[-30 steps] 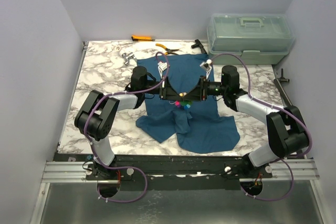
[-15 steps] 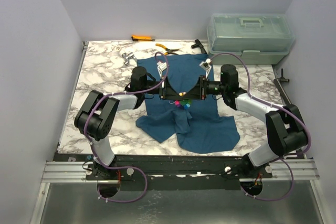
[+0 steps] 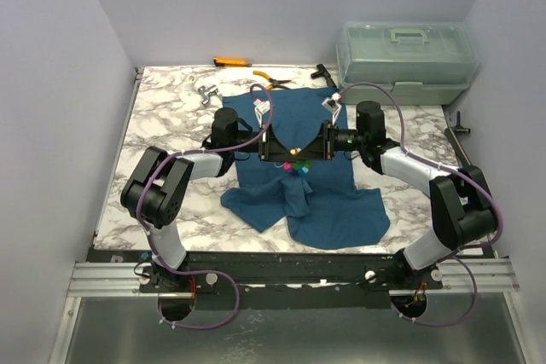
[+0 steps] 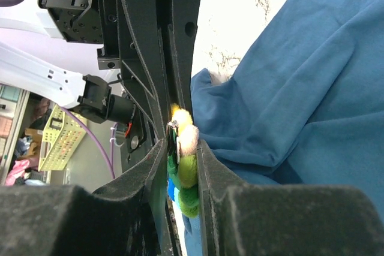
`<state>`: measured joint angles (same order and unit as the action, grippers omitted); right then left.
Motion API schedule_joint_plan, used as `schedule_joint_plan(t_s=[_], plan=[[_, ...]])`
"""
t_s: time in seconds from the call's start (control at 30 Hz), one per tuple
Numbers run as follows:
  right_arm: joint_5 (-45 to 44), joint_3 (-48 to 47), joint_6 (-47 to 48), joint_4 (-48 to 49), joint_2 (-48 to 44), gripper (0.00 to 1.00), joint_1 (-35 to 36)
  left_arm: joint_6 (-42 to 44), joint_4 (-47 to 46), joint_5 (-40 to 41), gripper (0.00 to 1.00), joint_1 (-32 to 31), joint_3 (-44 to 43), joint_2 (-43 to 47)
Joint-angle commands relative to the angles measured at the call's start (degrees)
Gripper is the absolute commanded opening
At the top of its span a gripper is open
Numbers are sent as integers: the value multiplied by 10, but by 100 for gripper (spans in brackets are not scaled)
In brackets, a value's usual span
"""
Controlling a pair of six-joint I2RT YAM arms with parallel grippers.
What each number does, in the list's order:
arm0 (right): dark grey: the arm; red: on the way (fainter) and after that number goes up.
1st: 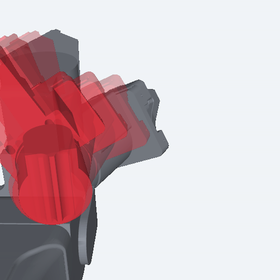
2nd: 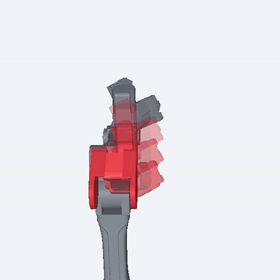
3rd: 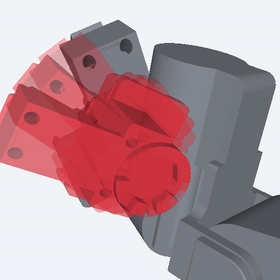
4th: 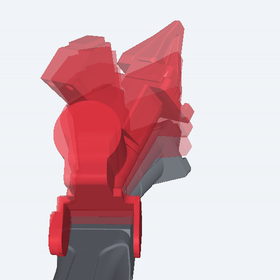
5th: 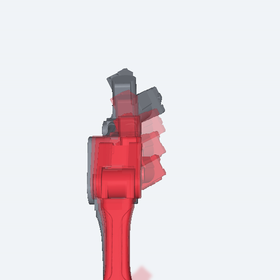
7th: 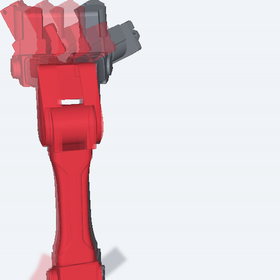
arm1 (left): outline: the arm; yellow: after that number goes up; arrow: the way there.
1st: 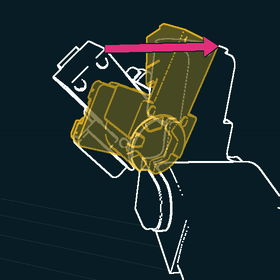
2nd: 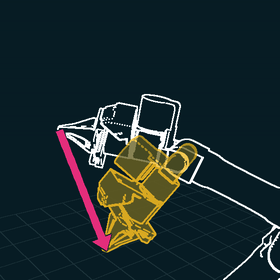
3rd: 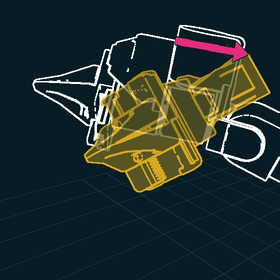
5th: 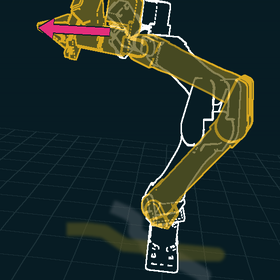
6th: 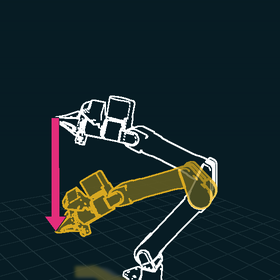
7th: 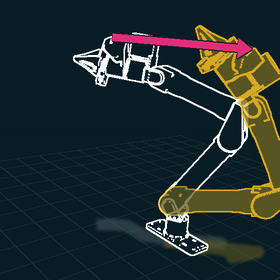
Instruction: Remove the brooch from the garment
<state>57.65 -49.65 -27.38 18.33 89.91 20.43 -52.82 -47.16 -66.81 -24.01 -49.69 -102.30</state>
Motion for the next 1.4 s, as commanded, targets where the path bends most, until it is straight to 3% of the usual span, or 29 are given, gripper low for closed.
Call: schedule_joint_plan(t_s=[0.0,0.8,1.37], plan=[[-23,-17,19,-28,19,25,4,7,-21,-10,0,-7,3,18],[-17,-33,20,-35,38,27,6,7,-20,-15,0,-8,-1,14],[-51,-44,37,-70,46,17,6,7,-19,-12,0,-8,4,18]])
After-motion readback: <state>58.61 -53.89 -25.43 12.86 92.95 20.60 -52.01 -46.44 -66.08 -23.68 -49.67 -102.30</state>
